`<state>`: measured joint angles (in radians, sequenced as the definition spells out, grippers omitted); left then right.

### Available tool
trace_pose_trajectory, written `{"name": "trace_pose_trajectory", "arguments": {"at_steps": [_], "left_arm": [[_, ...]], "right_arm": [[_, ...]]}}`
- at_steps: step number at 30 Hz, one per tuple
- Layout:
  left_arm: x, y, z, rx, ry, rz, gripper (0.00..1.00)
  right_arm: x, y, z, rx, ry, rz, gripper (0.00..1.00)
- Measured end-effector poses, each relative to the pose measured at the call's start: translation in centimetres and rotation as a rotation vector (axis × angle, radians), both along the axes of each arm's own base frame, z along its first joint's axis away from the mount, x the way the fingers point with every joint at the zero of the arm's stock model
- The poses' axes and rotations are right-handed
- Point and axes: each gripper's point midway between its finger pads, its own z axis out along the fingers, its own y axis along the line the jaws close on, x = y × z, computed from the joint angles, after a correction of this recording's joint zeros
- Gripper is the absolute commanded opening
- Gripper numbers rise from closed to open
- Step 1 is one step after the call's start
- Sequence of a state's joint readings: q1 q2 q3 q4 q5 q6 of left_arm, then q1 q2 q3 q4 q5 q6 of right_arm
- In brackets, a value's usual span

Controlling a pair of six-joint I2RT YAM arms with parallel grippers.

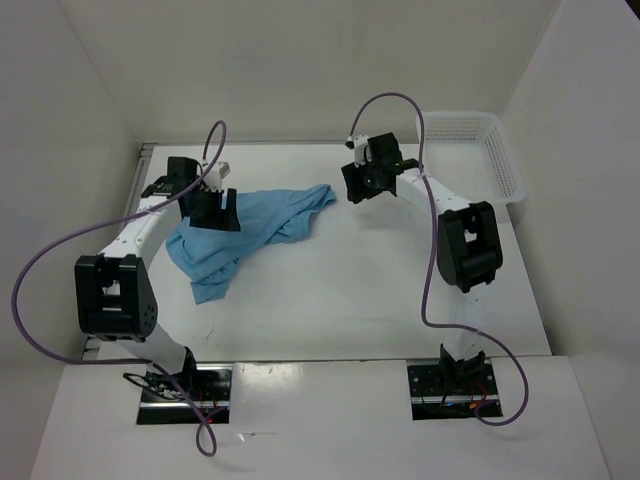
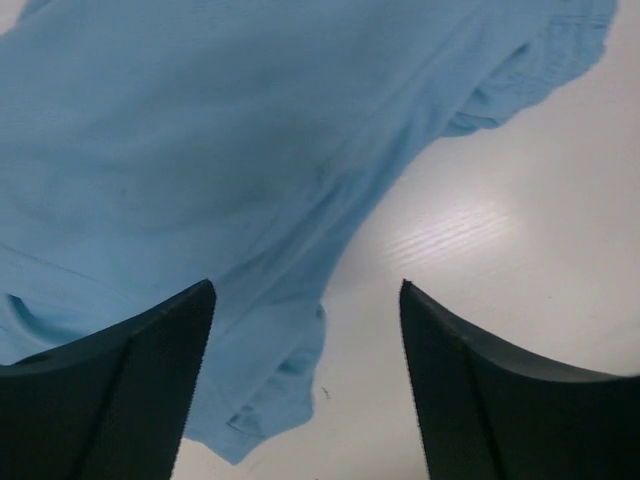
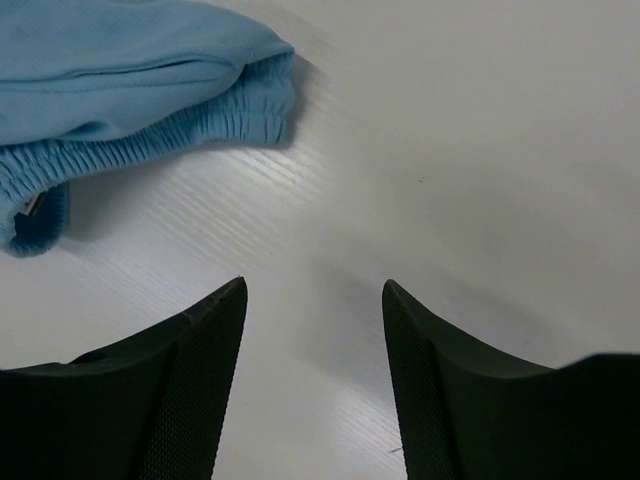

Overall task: Fold and stack the shorts
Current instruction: Move the shorts to the center of the board, then flatten the shorts out

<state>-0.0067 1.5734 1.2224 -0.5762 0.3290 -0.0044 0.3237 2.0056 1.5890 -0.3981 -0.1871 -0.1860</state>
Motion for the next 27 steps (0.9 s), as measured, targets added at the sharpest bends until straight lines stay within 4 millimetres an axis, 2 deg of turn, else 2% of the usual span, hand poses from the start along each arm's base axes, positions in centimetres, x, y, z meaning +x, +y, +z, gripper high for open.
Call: {"name": "trace_pose_trajectory", "arguments": {"at_steps": [3, 6, 11, 14, 16, 18, 21, 25, 26, 27], "left_arm": [[1.1, 1.4, -1.5, 0.055, 0.023, 0.044, 0.66], [1.3, 3.1, -3.4, 0.111, 0.071, 0.089, 0.59], [-1.5, 4.7, -5.7, 0.133, 0.140, 0.134, 0.66], [-4.3, 5.0, -6.3, 0.147, 0.160, 0.146, 0.69], [-5.3, 5.4, -6.6, 0.173, 0.157, 0.157, 0.71], [-5.4, 5.9, -7.0, 0.200, 0.159, 0.172, 0.71], [-4.4, 6.7, -7.9, 0.235, 0.150, 0.193, 0.69], [-3.6, 7.2, -9.1, 0.260, 0.153, 0.208, 0.50], [-3.5, 7.3, -9.3, 0.264, 0.153, 0.209, 0.36], [-3.4, 7.4, -9.4, 0.268, 0.154, 0.207, 0.27]], "right_arm": [[0.7, 0.8, -0.2, 0.036, 0.014, -0.008, 0.59], [1.3, 1.4, -0.8, 0.059, 0.026, -0.015, 0.58], [1.7, 2.0, -2.3, 0.064, 0.055, -0.019, 0.58], [1.7, 2.3, -3.2, 0.060, 0.069, -0.014, 0.58], [1.6, 2.3, -3.7, 0.056, 0.078, -0.013, 0.58], [1.7, 2.4, -3.9, 0.055, 0.080, -0.013, 0.58], [1.9, 2.5, -4.1, 0.055, 0.083, -0.010, 0.58], [2.0, 3.5, -4.0, 0.086, 0.087, 0.020, 0.58], [2.1, 3.8, -3.8, 0.098, 0.088, 0.029, 0.58], [2.1, 4.2, -3.6, 0.113, 0.088, 0.042, 0.60]]}}
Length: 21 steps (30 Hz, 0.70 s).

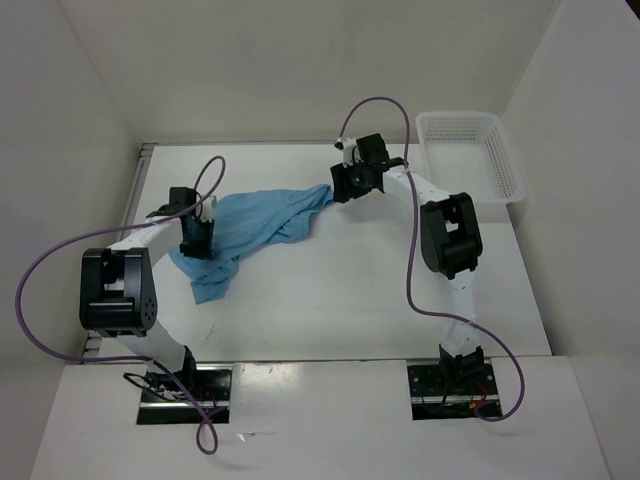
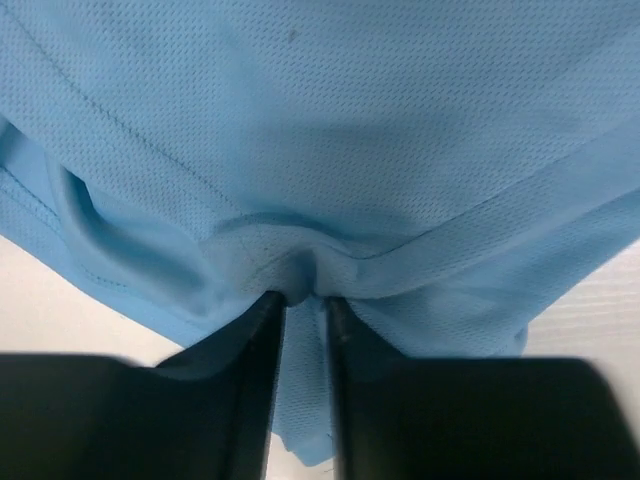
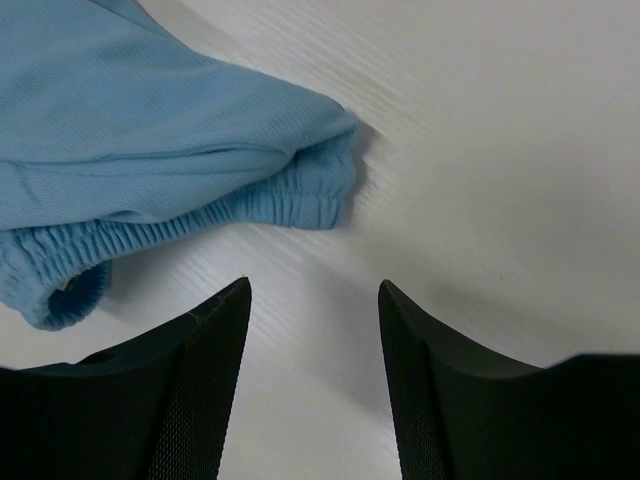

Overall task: Fold and stack the shorts
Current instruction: Flatten the shorts out

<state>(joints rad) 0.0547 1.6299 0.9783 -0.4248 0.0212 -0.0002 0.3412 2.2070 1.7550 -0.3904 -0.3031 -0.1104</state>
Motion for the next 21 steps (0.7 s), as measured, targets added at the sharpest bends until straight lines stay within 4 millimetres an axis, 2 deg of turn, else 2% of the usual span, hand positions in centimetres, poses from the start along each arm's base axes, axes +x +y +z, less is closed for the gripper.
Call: {"name": "trace_pose_trajectory", "arguments": {"at_steps": [1, 2, 7, 14, 16, 18, 21], "left_arm": [[0.1, 0.0, -0.1, 0.000, -0.001, 0.005, 0.17], [0.1, 0.1, -0.2, 0.002, -0.001, 0.005, 0.01], [0.8, 0.3, 0.4, 0.015, -0.015, 0.010, 0.00], [3.2, 0.5, 3.1, 0.020, -0.084, 0.011, 0.01], [3.6, 0.4, 3.6, 0.021, -0.096, 0.008, 0.00], [3.6, 0.3, 3.6, 0.021, -0.096, 0.007, 0.00], [3.1, 0.3, 3.4, 0.019, -0.074, 0.006, 0.00]], "right_arm": [[0.1, 0.4, 0.2, 0.015, 0.000, 0.007, 0.60], [0.2, 0.7, 0.4, 0.028, -0.001, 0.014, 0.61], [0.0, 2.3, -0.1, 0.059, 0.023, 0.025, 0.61], [-0.1, 2.7, -3.4, 0.058, 0.094, -0.027, 0.61], [0.5, 3.1, -2.9, 0.075, 0.084, -0.041, 0.61], [1.1, 3.5, -2.3, 0.094, 0.073, -0.055, 0.55], [1.3, 3.8, -2.2, 0.109, 0.075, -0.071, 0.35]]}}
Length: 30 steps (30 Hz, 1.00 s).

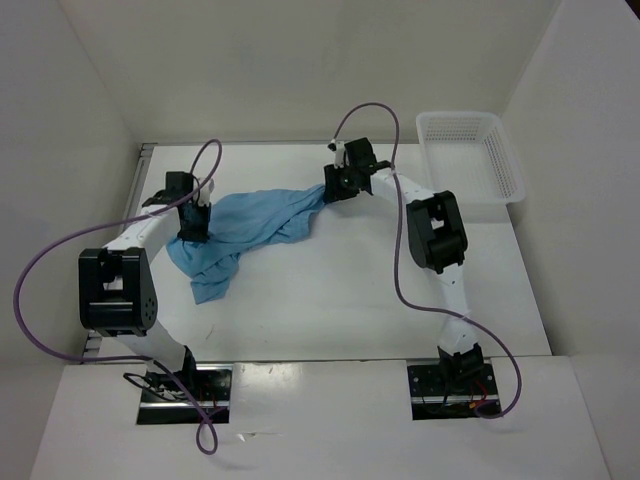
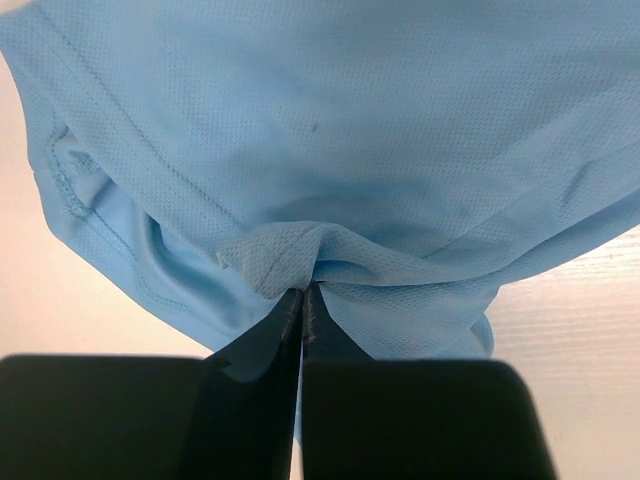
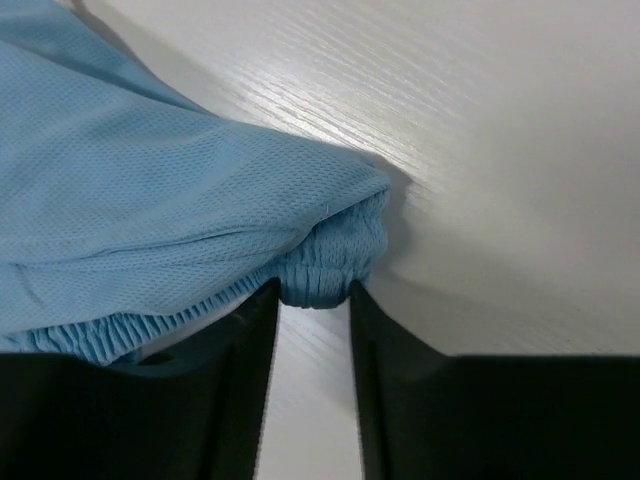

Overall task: Fold and stack the shorts
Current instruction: Flatten the shorts out

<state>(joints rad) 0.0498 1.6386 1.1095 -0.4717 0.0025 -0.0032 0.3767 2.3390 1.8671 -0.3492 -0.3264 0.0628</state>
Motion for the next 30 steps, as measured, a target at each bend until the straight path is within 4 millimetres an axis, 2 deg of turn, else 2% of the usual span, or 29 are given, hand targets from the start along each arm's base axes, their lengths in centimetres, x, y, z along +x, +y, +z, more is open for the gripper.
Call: {"name": "trace_pose_trajectory", "arguments": {"at_steps": [1, 2, 4, 6, 10, 13, 15, 18, 20, 26, 28, 30], "left_arm": [[-0.1, 0.0, 0.0, 0.000, 0.005, 0.000, 0.00], [-0.2, 0.0, 0.0, 0.000, 0.009, 0.000, 0.00], [-0.2, 0.0, 0.1, -0.001, 0.011, 0.000, 0.00], [0.0, 0.0, 0.5, -0.001, 0.007, -0.001, 0.00], [1.4, 0.1, 2.4, 0.004, -0.038, 0.001, 0.00], [4.4, 0.8, 6.2, 0.036, -0.144, 0.018, 0.00], [7.4, 1.5, 10.0, 0.064, -0.249, 0.037, 0.00], [12.0, 2.7, 17.2, 0.101, -0.441, 0.074, 0.00], [14.0, 3.2, 22.0, 0.117, -0.566, 0.096, 0.00], [15.4, 4.3, 34.3, 0.150, -0.841, 0.149, 0.00], [15.3, 4.4, 37.6, 0.155, -0.918, 0.162, 0.00], [14.8, 4.5, 40.3, 0.156, -0.974, 0.169, 0.00]], "right_arm": [[0.0, 0.0, -0.2, 0.001, 0.005, -0.007, 0.27], [0.1, 0.1, -0.5, -0.001, 0.008, -0.016, 0.15], [0.1, 0.1, -1.3, -0.011, 0.017, -0.029, 0.00], [0.2, 0.1, -1.8, -0.019, 0.017, -0.041, 0.00], [1.3, 0.1, -1.2, -0.043, -0.027, -0.057, 0.00], [3.1, 0.3, 0.6, -0.053, -0.091, -0.072, 0.00], [4.5, 0.5, 2.8, -0.050, -0.150, -0.075, 0.00], [7.2, 0.7, 8.3, -0.032, -0.289, -0.084, 0.00], [8.4, 0.7, 11.9, -0.022, -0.375, -0.089, 0.00], [10.1, -2.1, 22.7, -0.042, -0.608, -0.140, 0.00], [10.2, -3.6, 26.6, -0.055, -0.686, -0.162, 0.00], [9.5, -5.0, 30.2, -0.072, -0.752, -0.175, 0.00]]}}
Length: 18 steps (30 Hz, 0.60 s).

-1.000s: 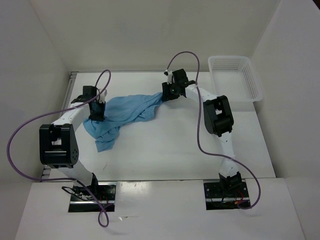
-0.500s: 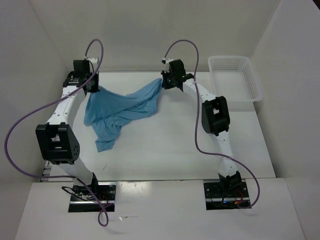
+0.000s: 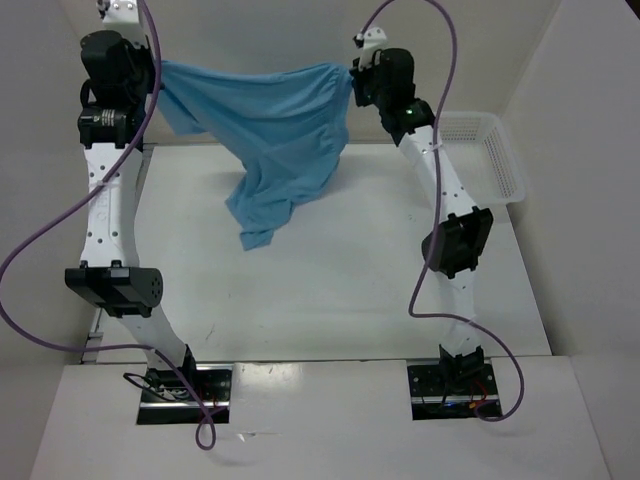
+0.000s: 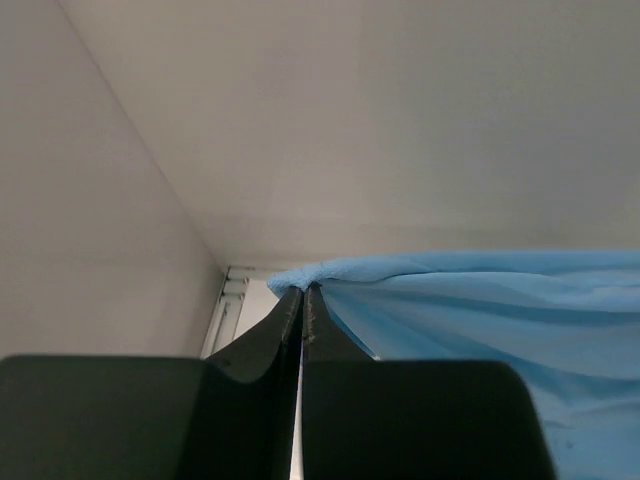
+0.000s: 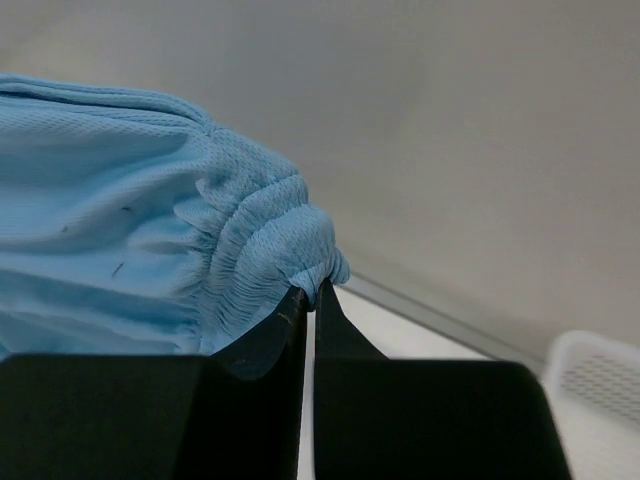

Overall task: Fold and stack the shorts
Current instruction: Flatten the shorts out

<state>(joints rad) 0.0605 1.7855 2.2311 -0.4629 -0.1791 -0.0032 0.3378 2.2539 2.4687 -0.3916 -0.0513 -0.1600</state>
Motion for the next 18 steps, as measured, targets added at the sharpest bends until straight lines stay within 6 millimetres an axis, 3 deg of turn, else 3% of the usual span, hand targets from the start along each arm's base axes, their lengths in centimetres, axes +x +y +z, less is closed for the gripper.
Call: {"name": "trace_pose_trajectory", "arguments": {"at_steps": [4, 11, 14, 18], "left_arm": [[-1.1, -0.1, 3.4, 0.004, -0.073, -0.001, 0.00], [-2.2, -0.1, 3.3, 0.003, -0.043, 0.000, 0.00], [-3.3, 0.0, 5.0, 0.005, -0.069, 0.011, 0.00], [-6.4, 0.4, 11.1, 0.012, -0.218, 0.044, 0.00]], "right_arm": [[-2.9, -2.6, 7.5, -0.033, -0.128, -0.027, 0.00], [-8.6, -4.2, 17.4, -0.026, -0.299, -0.007, 0.00], [-10.6, -3.8, 19.7, -0.012, -0.334, 0.048, 0.00], [-13.4, -2.8, 21.1, 0.010, -0.330, 0.148, 0.00]]}}
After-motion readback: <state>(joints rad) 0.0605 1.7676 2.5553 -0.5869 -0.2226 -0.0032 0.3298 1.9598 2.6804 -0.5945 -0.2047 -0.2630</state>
